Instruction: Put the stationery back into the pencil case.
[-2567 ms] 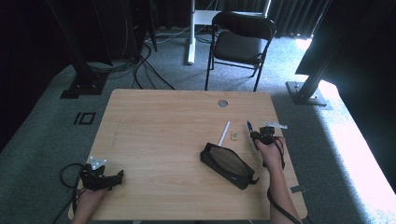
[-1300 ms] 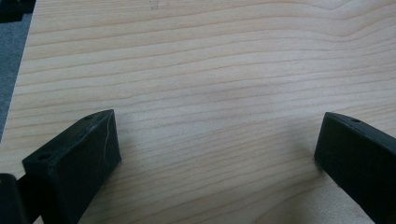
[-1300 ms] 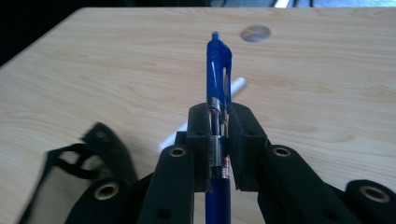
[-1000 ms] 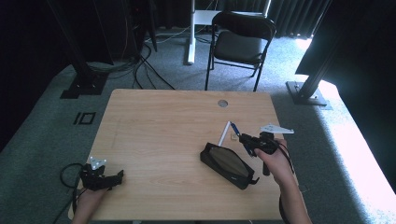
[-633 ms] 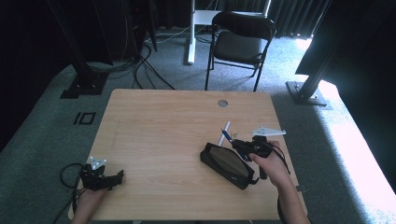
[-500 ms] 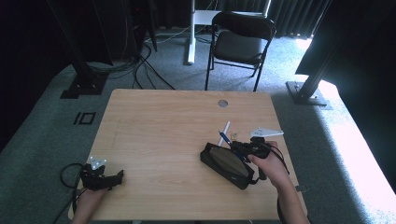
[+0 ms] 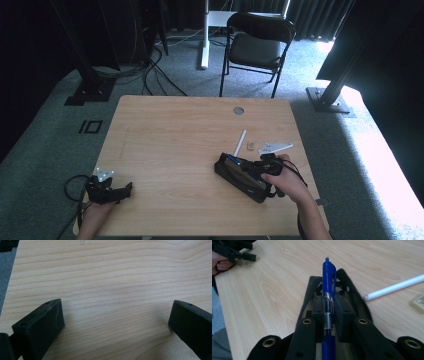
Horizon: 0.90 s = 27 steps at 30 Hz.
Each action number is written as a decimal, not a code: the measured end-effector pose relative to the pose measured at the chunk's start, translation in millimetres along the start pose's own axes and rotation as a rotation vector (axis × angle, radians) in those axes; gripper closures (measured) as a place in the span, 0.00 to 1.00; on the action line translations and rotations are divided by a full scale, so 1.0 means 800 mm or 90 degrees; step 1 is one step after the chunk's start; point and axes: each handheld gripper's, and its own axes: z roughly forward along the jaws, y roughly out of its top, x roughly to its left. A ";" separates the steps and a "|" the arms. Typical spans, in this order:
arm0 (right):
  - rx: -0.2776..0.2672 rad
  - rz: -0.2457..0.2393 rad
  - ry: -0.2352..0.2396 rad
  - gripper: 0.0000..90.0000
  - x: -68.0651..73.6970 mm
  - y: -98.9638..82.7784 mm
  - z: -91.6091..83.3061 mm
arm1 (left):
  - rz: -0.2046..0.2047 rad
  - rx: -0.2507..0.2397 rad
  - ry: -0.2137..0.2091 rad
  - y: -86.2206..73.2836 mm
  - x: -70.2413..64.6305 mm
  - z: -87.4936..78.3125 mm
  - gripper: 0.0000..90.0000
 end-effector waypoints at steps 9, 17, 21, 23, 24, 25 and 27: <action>0.050 -0.008 0.007 0.88 0.000 -0.001 0.011 | 0.000 0.000 0.000 0.000 0.000 0.000 0.00; 0.086 -0.010 0.011 0.88 -0.005 -0.002 0.025 | 0.000 0.000 0.000 0.000 0.000 0.000 0.00; 0.106 -0.008 0.008 0.88 -0.007 -0.003 0.034 | 0.000 0.000 0.000 0.000 0.000 0.000 0.00; 0.121 -0.011 0.002 0.88 -0.006 -0.002 0.038 | 0.000 0.000 0.000 0.000 0.000 0.000 0.00; 0.125 -0.015 -0.002 0.88 -0.006 -0.002 0.040 | 0.000 0.000 0.000 0.000 0.000 0.000 0.00; 0.133 -0.018 -0.002 0.88 -0.006 -0.001 0.042 | 0.000 0.000 0.000 0.000 0.000 0.000 0.00; 0.137 -0.020 -0.007 0.88 -0.005 -0.001 0.044 | 0.000 0.000 0.000 0.000 0.000 0.000 0.00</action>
